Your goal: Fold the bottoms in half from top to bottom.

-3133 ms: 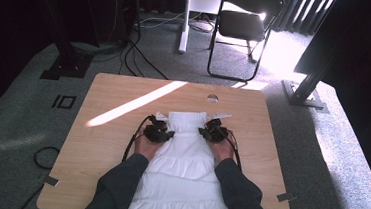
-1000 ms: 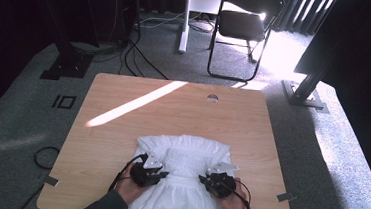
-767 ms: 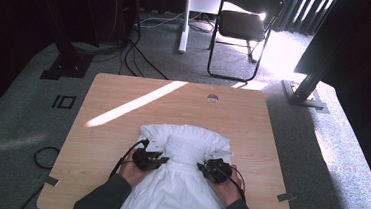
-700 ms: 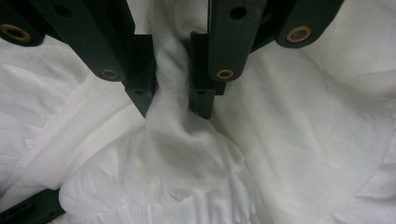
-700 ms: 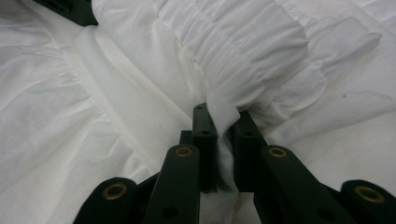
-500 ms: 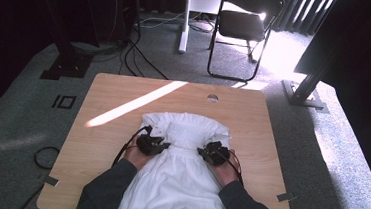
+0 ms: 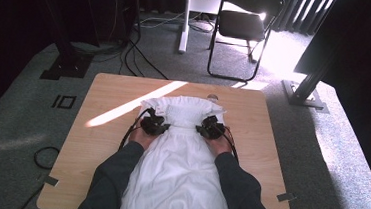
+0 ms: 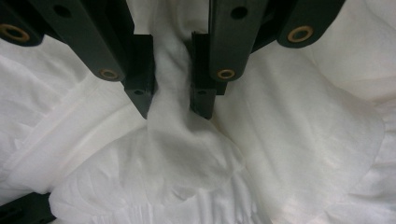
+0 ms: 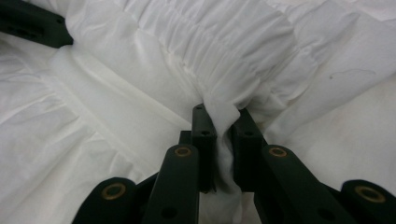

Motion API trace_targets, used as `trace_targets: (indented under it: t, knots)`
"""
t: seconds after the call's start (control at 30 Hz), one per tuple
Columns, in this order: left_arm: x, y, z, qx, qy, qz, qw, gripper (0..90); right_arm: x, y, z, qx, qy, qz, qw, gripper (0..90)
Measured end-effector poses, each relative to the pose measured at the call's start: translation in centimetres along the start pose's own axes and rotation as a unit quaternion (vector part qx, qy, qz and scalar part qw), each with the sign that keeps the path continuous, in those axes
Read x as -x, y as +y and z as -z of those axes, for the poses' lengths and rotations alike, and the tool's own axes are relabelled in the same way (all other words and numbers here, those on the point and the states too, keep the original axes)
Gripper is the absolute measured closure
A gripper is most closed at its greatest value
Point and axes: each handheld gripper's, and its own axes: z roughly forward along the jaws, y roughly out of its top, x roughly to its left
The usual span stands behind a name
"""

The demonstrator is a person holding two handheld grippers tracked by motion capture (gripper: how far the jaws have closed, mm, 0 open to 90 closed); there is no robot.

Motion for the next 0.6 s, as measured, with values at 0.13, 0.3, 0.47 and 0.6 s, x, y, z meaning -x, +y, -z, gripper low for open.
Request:
trace_targets:
  t: [0.13,0.3,0.47,0.6]
  knots:
    - [0.0,0.0,-0.2,0.005,0.008,0.015,0.9998,77.2,0.0,0.4,-0.5,0.002,-0.015,-0.008,0.9999,82.3]
    - [0.2,0.2,0.0,-0.001,0.014,0.016,0.9998,77.3,-0.3,0.2,-0.5,0.017,-0.023,-0.013,0.9995,82.6]
    - [0.4,0.8,1.7,0.012,0.003,0.013,0.9998,79.7,-0.2,0.6,1.1,0.034,-0.013,-0.022,0.9991,83.2]
    - [1.1,2.2,5.5,0.066,-0.008,0.027,0.9974,80.6,-1.3,1.5,5.0,0.093,-0.016,0.008,0.9955,83.7]
